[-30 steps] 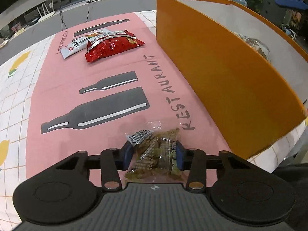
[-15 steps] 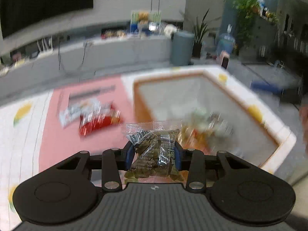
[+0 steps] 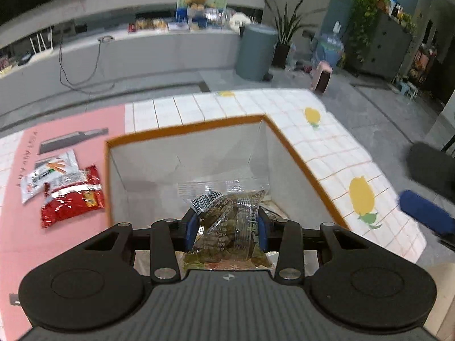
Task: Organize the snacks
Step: 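Carry the clear snack bag over the orange box and open the left gripper, then grasp the red chip bag with the right gripper while the left grasps the white stick-snack packet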
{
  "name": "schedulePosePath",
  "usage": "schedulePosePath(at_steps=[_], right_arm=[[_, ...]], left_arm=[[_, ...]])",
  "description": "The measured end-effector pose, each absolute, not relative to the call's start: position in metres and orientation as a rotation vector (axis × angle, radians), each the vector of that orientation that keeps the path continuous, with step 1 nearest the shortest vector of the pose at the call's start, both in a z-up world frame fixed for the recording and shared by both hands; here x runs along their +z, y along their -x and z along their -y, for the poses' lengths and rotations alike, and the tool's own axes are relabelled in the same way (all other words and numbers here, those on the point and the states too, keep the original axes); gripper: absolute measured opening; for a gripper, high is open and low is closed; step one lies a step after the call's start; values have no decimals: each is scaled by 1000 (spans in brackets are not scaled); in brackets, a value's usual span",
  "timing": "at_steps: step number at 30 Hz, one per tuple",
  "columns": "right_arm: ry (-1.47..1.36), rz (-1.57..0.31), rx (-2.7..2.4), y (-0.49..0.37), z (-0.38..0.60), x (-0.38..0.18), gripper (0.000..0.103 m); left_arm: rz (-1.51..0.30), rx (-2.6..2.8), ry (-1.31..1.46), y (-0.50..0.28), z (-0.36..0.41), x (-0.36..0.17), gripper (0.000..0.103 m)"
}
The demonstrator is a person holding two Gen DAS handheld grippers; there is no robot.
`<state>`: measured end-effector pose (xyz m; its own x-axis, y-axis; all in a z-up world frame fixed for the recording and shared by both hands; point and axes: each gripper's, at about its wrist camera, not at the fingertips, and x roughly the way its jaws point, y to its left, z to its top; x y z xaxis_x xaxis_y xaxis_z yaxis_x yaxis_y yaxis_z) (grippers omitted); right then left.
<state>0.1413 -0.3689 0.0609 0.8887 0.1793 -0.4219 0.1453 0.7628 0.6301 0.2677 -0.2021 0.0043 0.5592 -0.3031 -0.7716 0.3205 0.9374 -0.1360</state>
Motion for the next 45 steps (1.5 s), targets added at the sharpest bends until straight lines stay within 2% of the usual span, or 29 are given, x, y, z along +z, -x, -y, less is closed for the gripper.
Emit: schedulePosePath(at_steps=[8,12,14,16,18,30,39,45], right_arm=[[-718,-484,23,-138,365,60,77],[-726,-514,2,-145,363,54,77],[-714,-520,-11,-147,360,53,77],[-696,-523,-14,-149,356,55,77],[-685,-525,-12,-151,352,55,77],[-580,-539,122,-165,296,56,77],[-437,-561,323,-174,212,54,77],[-340,-596,367,-181,160,39,79]], left_arm=[[-995,-291,8,-300,200,-25,46],[-970,-274,-33,-302,202,-26,47],[-962,-260,-55,-300,203,-24,58],[-937,-267,-58,-293,199,-18,80],[-873,-270,-64,-283,192,-6,85],[-734,-256,-4,-217,90,53,89],[-722,-74,97,-185,-9,33,89],[-722,-8,115,-181,-46,12,89]])
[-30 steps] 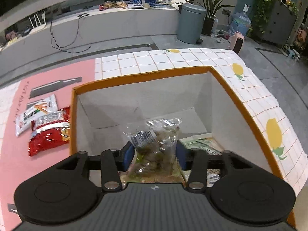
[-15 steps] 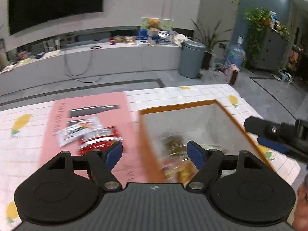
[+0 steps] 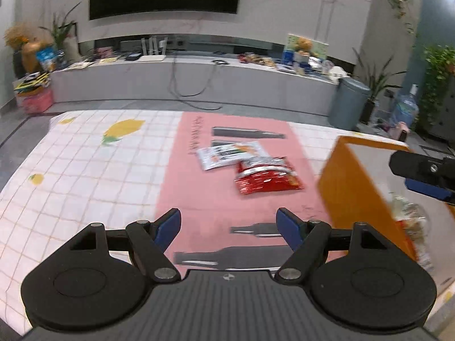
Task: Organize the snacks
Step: 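Grasp the red chip bag with the right gripper while the left grasps the white stick-snack packet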
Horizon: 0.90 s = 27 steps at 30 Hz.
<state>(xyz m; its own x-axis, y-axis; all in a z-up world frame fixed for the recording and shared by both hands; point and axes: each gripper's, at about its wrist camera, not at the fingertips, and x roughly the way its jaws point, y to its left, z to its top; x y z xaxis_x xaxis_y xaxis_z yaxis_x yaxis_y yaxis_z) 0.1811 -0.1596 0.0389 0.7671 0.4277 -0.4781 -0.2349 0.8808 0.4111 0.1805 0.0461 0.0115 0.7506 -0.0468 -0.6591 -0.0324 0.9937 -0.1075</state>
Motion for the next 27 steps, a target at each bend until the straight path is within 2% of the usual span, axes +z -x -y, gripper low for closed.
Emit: schedulePosePath(at_steps=[8,10,12,18,27], right_arm=[[-235,-589,372,-187,108,14,80],[-195,-597,369,-190,95,6,83],[-154,-613,349,-197,86,-4,90],[-184,-681,244,-238,70,-36,91],[-176,-643,120,-329,43,-73,92]], left_arm=[[-757,76,64,-197,-80,-15,89],[-772,82,48,-202,-84,-20,89],[-787,89,37,-207,-87,-26,89],[-835,103,-14,-232,-94,-42,89],[-865,119,-105,-271,-107,-56,89]])
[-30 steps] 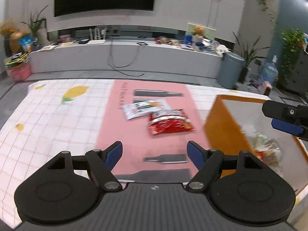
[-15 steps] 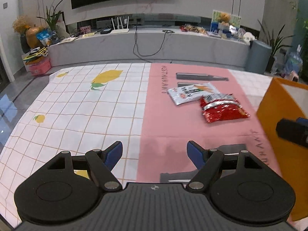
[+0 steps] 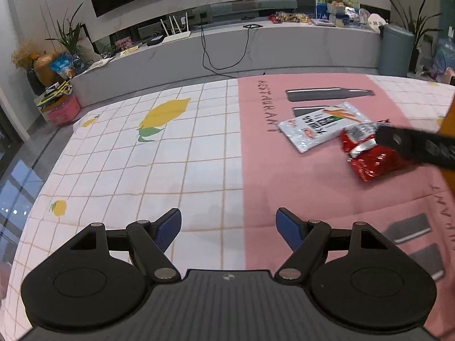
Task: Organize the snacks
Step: 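Grasp the red chip bag with the right gripper while the left grasps the white stick-snack packet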
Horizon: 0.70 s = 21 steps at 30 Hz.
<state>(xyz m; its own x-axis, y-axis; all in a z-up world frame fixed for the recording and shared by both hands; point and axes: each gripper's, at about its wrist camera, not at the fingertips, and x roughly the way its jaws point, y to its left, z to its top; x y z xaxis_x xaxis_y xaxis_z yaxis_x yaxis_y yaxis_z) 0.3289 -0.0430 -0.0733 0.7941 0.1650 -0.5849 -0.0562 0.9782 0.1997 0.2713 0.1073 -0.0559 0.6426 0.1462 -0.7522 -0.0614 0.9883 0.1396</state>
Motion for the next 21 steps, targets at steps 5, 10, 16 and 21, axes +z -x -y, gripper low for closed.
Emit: schedulePosePath(at_steps=[5,10,16,21], right_arm=[[-133,-701,79,-380,33,-99,88],[-36,-730,90,-390,33,-107,82],[-28,-794,106,-366,42,-104,81],[-14,-820,145,-344,44,-102,82]], left_arm=[[-855,101,-90,-290,-116,-52,89],[-703,-114,-64,-323,-102,-28,93],[-734,-409,-264,-390,-47,-51,99],[-795,-491,-386,-414,-26,-75,99]])
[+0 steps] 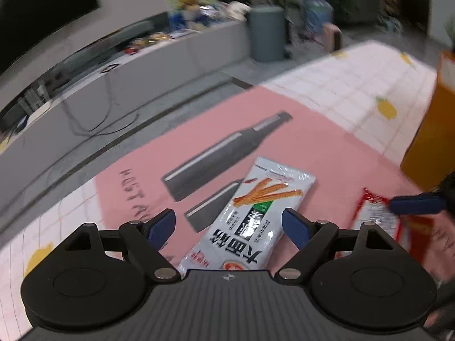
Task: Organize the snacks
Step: 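Grasp the red chip bag with the right gripper while the left grasps the white stick-snack packet, then lower the red chip bag into the orange box and open the right gripper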
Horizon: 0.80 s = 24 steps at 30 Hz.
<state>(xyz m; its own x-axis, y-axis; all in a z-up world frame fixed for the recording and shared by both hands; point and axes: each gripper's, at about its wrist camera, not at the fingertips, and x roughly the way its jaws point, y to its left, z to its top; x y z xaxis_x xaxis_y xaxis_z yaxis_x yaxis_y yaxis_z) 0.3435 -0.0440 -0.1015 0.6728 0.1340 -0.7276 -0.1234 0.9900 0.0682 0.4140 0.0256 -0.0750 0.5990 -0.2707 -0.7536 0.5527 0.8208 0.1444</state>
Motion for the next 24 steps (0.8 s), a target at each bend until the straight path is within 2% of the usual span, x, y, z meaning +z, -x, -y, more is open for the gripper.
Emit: schedulePosePath(at_steps=[6,7,8,9,13,24], right_arm=[[-10,-855,168,-332,47,-99,82],[-1,-858,173,-330,46,-99,82],[2,-861,177,-327,45,-99,82],[-3,-865,176,-324,45,-98,82],[-7,-899,162,-308,42,-95,83],[-35,-960,190,-222,37,-89,87]], left_arm=[[-790,-477,-460,-417,-10,-80,103],[-806,-470,-434,-419,-12,-80,99],[-842,-479,-362,-419,-17,-78,87],[-887,-494,-275,-422,-23,-75,69],[-889,-379,-273,-397,-26,-71,63],[-1028,-142,-141,-273,-66,-57,60]])
